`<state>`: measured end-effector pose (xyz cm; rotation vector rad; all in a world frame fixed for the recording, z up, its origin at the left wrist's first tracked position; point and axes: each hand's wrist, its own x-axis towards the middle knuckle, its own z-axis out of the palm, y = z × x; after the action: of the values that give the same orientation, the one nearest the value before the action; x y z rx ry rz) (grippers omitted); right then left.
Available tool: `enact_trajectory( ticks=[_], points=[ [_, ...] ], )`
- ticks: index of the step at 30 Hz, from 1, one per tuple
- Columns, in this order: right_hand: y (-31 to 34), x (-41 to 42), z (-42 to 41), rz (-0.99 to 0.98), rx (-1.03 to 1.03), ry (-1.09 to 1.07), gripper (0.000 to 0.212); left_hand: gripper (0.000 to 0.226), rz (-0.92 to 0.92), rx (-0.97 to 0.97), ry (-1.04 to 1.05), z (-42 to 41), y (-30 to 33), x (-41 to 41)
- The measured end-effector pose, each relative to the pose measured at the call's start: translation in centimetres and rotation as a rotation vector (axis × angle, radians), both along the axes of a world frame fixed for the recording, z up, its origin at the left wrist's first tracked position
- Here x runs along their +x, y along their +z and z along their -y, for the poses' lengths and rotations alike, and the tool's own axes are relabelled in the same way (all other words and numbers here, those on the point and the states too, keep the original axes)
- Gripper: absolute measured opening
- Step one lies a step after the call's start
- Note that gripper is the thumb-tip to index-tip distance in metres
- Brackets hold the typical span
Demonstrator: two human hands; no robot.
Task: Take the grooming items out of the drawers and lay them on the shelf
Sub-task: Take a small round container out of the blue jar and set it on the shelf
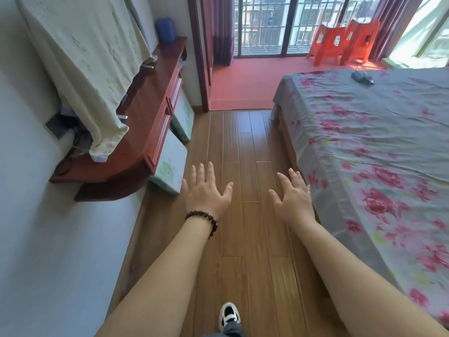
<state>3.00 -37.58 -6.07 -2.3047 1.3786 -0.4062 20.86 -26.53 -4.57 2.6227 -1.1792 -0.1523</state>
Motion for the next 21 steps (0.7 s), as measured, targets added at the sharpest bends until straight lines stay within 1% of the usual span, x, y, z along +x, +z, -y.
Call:
enact_trajectory(
  ticks=[7, 13, 21],
  points=[
    [0.6, 7.5, 9.7, 0.007, 0.019, -0.01, 0.056, 0.077, 0.004, 0.023, -0.009, 10.0, 0.5, 7.2],
    [-0.7, 12.7, 19.0, 0.01, 0.06, 0.002, 0.056, 0.077, 0.012, 0.03, 0.003, 19.1, -0.5, 12.1],
    [-1.6, 19.4, 38.1, -0.005, 0.071, 0.055, 0.056, 0.077, -0.019, 0.03, 0.053, 37.2, -1.3, 18.4]
  ],
)
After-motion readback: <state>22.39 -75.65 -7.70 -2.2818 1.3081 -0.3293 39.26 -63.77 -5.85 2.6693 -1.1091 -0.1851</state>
